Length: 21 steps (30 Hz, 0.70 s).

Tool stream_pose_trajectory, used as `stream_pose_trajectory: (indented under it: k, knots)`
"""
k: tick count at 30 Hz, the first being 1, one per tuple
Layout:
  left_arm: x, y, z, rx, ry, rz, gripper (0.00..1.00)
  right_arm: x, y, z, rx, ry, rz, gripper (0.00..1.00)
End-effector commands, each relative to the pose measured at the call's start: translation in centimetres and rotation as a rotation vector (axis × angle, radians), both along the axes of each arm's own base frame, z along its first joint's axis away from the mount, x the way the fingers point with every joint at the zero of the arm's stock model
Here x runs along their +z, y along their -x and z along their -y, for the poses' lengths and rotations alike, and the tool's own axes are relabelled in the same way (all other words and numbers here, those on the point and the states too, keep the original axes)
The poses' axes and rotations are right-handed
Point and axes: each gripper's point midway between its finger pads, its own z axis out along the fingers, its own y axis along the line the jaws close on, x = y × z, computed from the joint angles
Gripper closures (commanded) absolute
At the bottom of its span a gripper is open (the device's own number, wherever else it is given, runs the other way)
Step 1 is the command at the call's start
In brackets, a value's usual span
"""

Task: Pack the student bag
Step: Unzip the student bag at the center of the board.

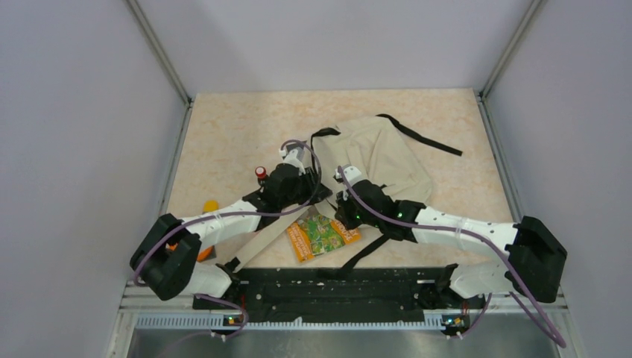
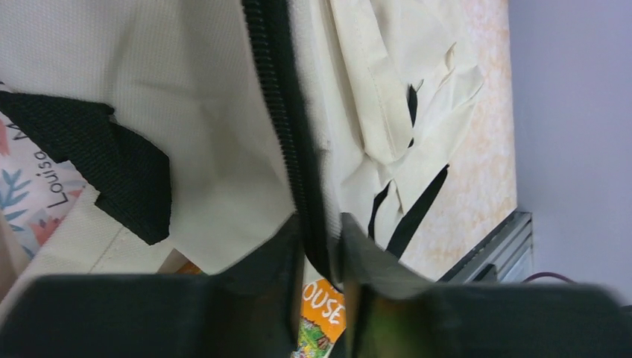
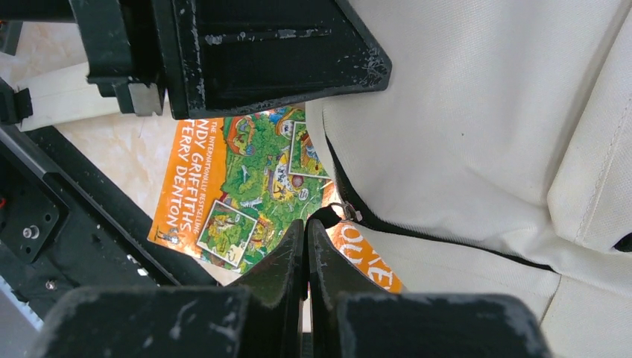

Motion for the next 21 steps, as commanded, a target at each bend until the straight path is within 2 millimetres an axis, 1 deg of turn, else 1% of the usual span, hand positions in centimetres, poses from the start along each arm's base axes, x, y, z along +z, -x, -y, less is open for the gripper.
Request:
stream_pose_trajectory:
  k: [1, 3, 5, 9, 12, 14, 16, 21]
  knots:
    - [2.7, -0.8, 1.3, -0.018, 0.068, 0.078, 0.8, 3.4, -0.1, -1.2, 0.016, -0.083, 0.059, 1.0]
    - [3.5, -1.1, 0.6, 0.004, 0.038, 0.117, 0.99, 3.3, -0.3, -0.6, -0.002, -0.066, 0.066, 1.0]
    - [4.9, -1.5, -0.3, 0.02, 0.0, 0.168, 1.0, 3.4, -0.8, 0.5, -0.039, -0.018, 0.086, 1.0]
    - [8.1, -1.3, -1.3, 0.005, -0.059, 0.239, 1.0, 4.5, -2.4, 4.9, -0.181, 0.12, 0.175, 1.0]
    - [9.9, -1.1, -1.9, -0.007, -0.082, 0.278, 1.0, 4.9, -3.4, 7.0, -0.241, 0.191, 0.217, 1.0]
    - [10.6, -0.8, -2.0, -0.031, -0.075, 0.29, 1.0, 4.2, -4.0, 8.0, -0.263, 0.231, 0.194, 1.0]
    - [10.8, -0.4, -2.3, -0.039, -0.073, 0.284, 1.0, 3.0, -4.6, 8.9, -0.28, 0.267, 0.148, 1.0]
    - [11.1, -0.5, -3.7, 0.002, -0.062, 0.288, 1.0, -0.1, -5.0, 11.6, -0.347, 0.365, 0.056, 1.0]
